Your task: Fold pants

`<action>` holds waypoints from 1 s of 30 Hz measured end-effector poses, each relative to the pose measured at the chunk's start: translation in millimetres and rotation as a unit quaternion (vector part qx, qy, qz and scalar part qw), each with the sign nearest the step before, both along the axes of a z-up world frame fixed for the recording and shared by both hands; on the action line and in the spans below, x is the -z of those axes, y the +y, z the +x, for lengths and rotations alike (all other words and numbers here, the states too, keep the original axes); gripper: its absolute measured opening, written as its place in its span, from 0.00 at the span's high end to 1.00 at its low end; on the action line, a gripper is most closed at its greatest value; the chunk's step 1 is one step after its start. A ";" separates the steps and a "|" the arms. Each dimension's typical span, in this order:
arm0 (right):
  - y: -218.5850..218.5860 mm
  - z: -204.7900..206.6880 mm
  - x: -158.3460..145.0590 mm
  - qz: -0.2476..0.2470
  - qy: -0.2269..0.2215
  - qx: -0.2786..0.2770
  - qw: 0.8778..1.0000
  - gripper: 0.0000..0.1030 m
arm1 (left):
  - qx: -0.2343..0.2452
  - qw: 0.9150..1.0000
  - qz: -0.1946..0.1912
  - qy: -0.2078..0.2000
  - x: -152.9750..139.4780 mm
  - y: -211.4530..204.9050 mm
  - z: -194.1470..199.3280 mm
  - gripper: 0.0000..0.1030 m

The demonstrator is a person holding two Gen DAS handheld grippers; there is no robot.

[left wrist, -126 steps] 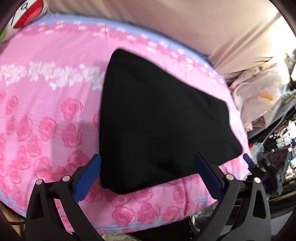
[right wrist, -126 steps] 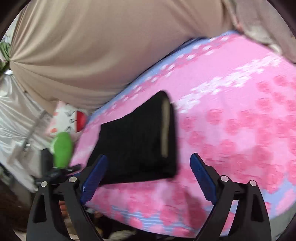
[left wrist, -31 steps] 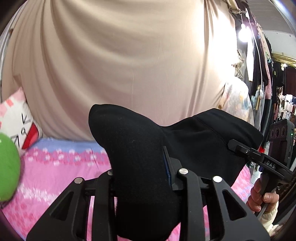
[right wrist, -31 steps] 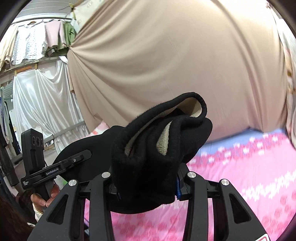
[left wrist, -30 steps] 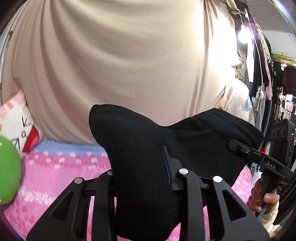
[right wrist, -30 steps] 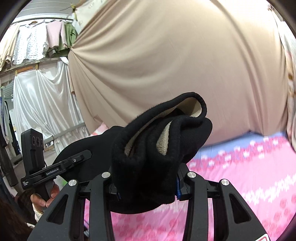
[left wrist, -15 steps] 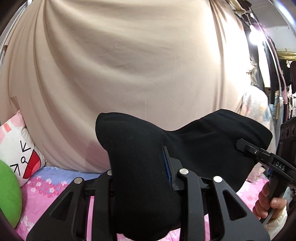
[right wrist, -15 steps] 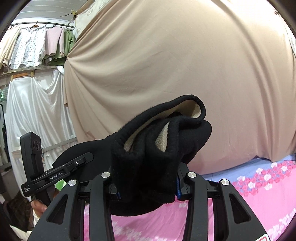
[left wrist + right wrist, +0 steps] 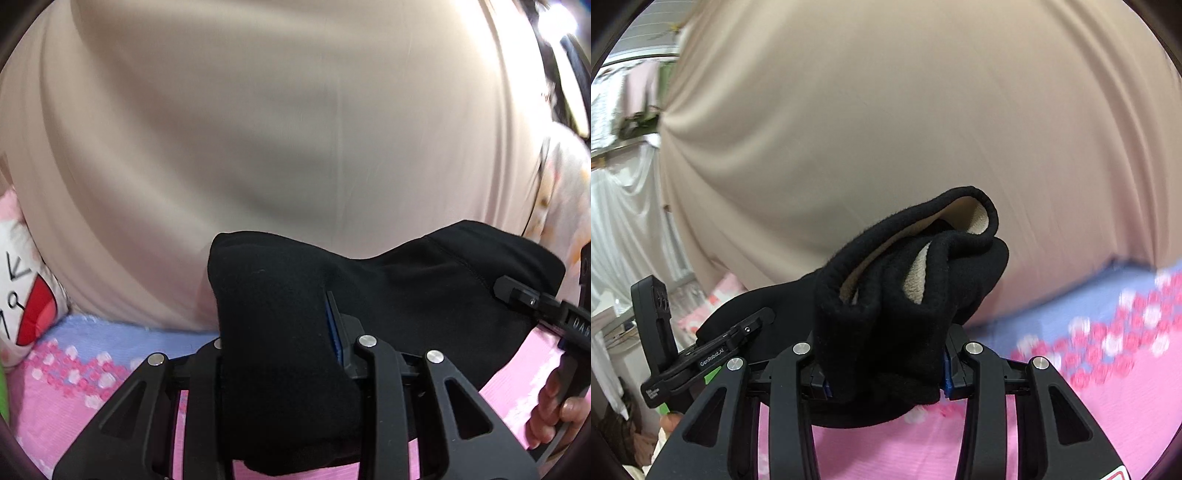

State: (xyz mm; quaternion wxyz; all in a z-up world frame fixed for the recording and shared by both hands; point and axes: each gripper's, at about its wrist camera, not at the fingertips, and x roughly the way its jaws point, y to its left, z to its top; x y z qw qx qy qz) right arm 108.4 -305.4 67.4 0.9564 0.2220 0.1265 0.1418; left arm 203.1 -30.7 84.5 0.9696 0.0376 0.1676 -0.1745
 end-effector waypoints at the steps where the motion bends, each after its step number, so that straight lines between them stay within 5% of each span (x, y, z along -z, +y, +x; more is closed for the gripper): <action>1: -2.9 10.0 15.4 0.000 0.022 0.001 1.000 0.62 | 0.000 1.000 0.004 0.012 11.8 -1.5 8.0 0.72; 4: -8.7 39.9 70.0 -0.002 0.119 -0.005 0.993 0.59 | 0.001 0.995 0.009 0.102 67.3 -2.2 41.2 0.70; 7: -13.9 64.8 132.1 -0.006 0.281 -0.028 0.959 0.52 | -0.002 0.967 0.004 0.256 138.7 11.9 71.5 0.64; 9: -22.5 46.3 143.3 -0.008 0.295 -0.025 0.955 0.45 | -0.009 0.967 -0.043 0.252 143.0 41.5 54.6 0.50; 11: -26.3 16.2 119.7 -0.077 0.268 0.028 0.960 0.30 | -0.051 0.972 -0.017 0.229 121.1 61.5 32.3 0.51; 13: -23.1 -6.4 91.4 -0.135 0.227 0.077 0.961 0.27 | -0.081 0.978 0.002 0.191 92.9 72.5 14.6 0.51; 15: -12.0 -13.1 60.6 -0.169 0.189 0.086 0.964 0.38 | -0.097 0.982 0.008 0.165 63.4 74.4 11.4 0.48; 17: 2.0 -0.1 42.9 -0.169 0.176 0.064 0.968 0.79 | -0.098 0.985 0.014 0.139 40.7 58.3 14.1 0.38; 19: 20.9 28.4 35.4 -0.165 0.174 0.028 0.970 0.92 | -0.098 0.987 0.031 0.126 32.4 27.8 23.5 0.26; 22: 35.6 79.6 50.0 -0.172 0.202 0.023 0.964 0.94 | -0.107 0.981 0.081 0.138 54.3 -13.4 52.9 0.26; 26: 8.9 139.7 117.5 -0.146 0.303 0.051 0.940 1.00 | -0.133 0.960 0.126 0.210 114.1 -32.6 89.6 0.30; 28: -2.9 131.1 111.6 -0.104 0.293 0.050 0.949 1.00 | -0.133 0.959 0.115 0.222 127.2 -27.3 87.4 0.29; 30: 1.2 107.1 89.0 -0.103 0.269 0.057 0.956 0.89 | -0.130 0.962 0.108 0.215 128.1 -21.5 84.0 0.29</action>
